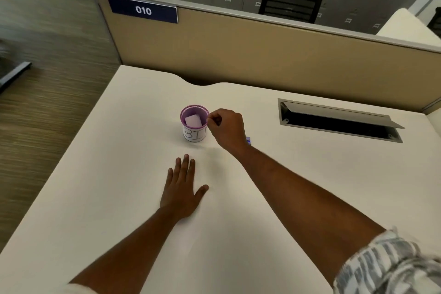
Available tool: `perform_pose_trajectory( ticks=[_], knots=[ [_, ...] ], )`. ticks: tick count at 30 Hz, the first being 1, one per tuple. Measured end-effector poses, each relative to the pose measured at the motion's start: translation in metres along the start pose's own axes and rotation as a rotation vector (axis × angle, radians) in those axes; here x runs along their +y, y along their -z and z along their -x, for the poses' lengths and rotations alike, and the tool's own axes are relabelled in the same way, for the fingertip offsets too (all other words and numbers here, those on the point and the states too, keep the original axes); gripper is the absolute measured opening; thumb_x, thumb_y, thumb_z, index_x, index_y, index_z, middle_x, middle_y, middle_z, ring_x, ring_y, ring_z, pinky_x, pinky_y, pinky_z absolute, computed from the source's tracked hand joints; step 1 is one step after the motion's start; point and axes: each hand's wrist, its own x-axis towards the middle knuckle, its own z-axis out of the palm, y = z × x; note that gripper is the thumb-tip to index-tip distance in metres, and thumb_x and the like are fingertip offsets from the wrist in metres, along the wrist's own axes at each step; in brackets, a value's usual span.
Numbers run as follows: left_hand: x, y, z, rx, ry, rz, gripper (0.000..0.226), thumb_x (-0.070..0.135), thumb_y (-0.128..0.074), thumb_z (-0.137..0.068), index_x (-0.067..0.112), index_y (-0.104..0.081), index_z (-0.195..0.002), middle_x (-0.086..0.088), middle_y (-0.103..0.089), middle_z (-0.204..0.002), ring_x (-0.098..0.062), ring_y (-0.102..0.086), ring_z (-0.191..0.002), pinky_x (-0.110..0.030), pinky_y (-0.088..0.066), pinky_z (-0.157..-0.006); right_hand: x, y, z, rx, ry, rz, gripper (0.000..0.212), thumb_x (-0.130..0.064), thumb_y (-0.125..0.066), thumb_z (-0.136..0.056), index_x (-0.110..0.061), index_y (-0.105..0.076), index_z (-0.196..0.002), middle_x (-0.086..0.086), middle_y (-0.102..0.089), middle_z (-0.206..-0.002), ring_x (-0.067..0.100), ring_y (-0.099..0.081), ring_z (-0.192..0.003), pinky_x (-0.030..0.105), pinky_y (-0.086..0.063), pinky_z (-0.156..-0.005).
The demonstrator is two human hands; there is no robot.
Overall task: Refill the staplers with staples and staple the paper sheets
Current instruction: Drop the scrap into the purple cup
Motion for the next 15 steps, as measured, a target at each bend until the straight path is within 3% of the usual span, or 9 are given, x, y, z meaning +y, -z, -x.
perform_pose_trajectory(
  ticks=[7,11,15],
  knots=[
    [-0.004,-0.001,-0.007,-0.038,-0.001,-0.016,0.092,0.072,-0.015,-0.093,0.016,0.022,-0.155,-0.005,0.035,-0.161,-0.026,0.030,-0.150,-0.046,0.005,-0.125,-0.016,-0.024,-0.047,-0.046,-0.030,0.050,0.019,-0.019,-0.066,-0.091,-0.005,-0.079,-0.089,0.009,-0.078,-0.089,0.023,-0.069,-0.083,0.035,-0.058,-0.075],
    [-0.006,-0.001,-0.008,-0.026,-0.017,-0.030,0.092,0.071,-0.016,-0.094,0.014,0.019,-0.157,-0.007,0.033,-0.162,-0.027,0.029,-0.150,-0.043,0.006,-0.125,-0.008,-0.022,-0.054,0.030,-0.129,-0.028,0.020,-0.015,-0.063,-0.089,-0.004,-0.077,-0.081,0.008,-0.077,-0.082,0.023,-0.071,-0.079,0.033,-0.057,-0.072],
    [-0.008,0.000,-0.008,-0.008,-0.040,-0.030,0.092,0.070,-0.018,-0.095,0.012,0.017,-0.157,-0.008,0.031,-0.162,-0.026,0.028,-0.151,-0.040,0.007,-0.125,0.014,-0.011,-0.055,0.074,-0.237,-0.117,0.021,-0.017,-0.062,-0.089,-0.004,-0.076,-0.081,0.008,-0.076,-0.079,0.027,-0.072,-0.076,0.041,-0.061,-0.076]
  ],
)
